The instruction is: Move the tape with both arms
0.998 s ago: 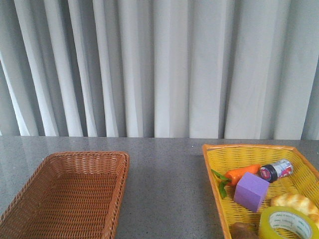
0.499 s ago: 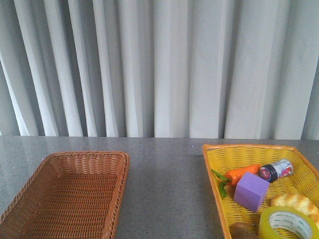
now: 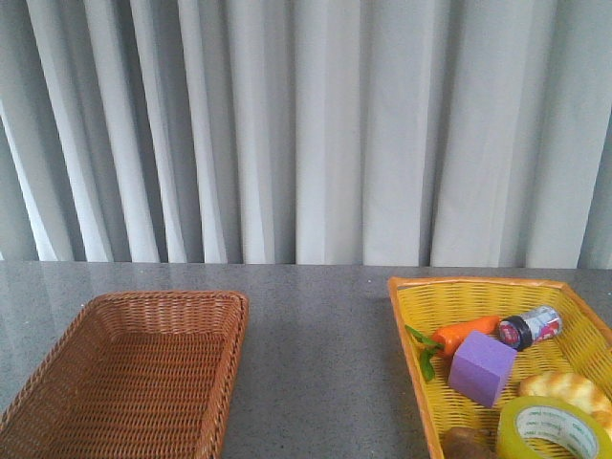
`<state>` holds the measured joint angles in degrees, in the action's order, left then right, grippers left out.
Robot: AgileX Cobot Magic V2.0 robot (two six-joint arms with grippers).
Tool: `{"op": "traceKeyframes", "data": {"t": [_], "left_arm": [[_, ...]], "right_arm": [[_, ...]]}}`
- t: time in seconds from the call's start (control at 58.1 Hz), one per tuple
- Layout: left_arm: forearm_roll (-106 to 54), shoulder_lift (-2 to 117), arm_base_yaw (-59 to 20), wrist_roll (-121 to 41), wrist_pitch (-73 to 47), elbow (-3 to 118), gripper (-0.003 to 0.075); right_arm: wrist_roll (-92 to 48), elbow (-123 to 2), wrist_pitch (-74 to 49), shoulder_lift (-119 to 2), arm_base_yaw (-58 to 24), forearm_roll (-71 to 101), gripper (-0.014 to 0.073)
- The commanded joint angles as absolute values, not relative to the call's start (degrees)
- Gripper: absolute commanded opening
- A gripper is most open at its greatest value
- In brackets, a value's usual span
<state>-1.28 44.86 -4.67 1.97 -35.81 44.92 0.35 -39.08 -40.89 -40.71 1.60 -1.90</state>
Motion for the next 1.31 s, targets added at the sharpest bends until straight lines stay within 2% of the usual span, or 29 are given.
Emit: {"op": "traceKeyframes", "data": {"t": [0.0, 0.138, 0.224, 0.275, 0.361, 0.551, 0.688, 0.912, 1.102, 1.291], "left_arm": [[-1.34, 45.52, -4.65, 2.38, -31.95, 46.75, 0.0318], [-1.34, 45.88, -4.65, 2.21, -31.47, 46.75, 0.0581], [-1.4, 45.88, -4.65, 2.21, -30.97, 46.75, 0.0672], [-1.4, 45.88, -4.65, 2.21, -30.95, 46.75, 0.0697], [-1.4, 45.88, -4.65, 1.89, -31.08, 46.75, 0.0698], [-7.9, 45.88, -6.73, -4.58, -31.08, 46.75, 0.0662], [-12.98, 45.88, -12.82, -12.62, -31.08, 46.75, 0.0631], [-13.83, 45.88, -20.34, -14.72, -32.08, 46.75, 0.0584], [-13.83, 45.88, -20.68, -14.72, -32.93, 46.75, 0.057], [-13.83, 45.88, -20.68, -14.72, -33.26, 46.75, 0.057]], "right_arm": [[0.0, -40.97, -37.22, -41.07, 1.89, -2.82, 0.0186], [0.0, -40.97, -37.06, -41.07, 1.89, -2.82, 0.0407], [0.0, -40.97, -36.94, -41.07, 1.89, -2.82, 0.0514], [0.0, -40.97, -36.94, -41.07, 1.89, -2.77, 0.055], [0.0, -40.97, -37.03, -41.07, 1.89, -2.32, 0.0575], [4.44, -41.62, -36.39, -42.44, 1.94, -3.92, 0.0556], [12.74, -45.89, -42.38, -49.16, 1.99, -10.35, 0.0538], [14.16, -55.32, -49.63, -63.41, 3.59, -10.87, 0.0529], [7.5, -62.94, -52.92, -74.54, 7.79, -4.14, 0.0529], [-0.94, -69.88, -55.18, -83.11, 7.61, 1.64, 0.0529]]}}
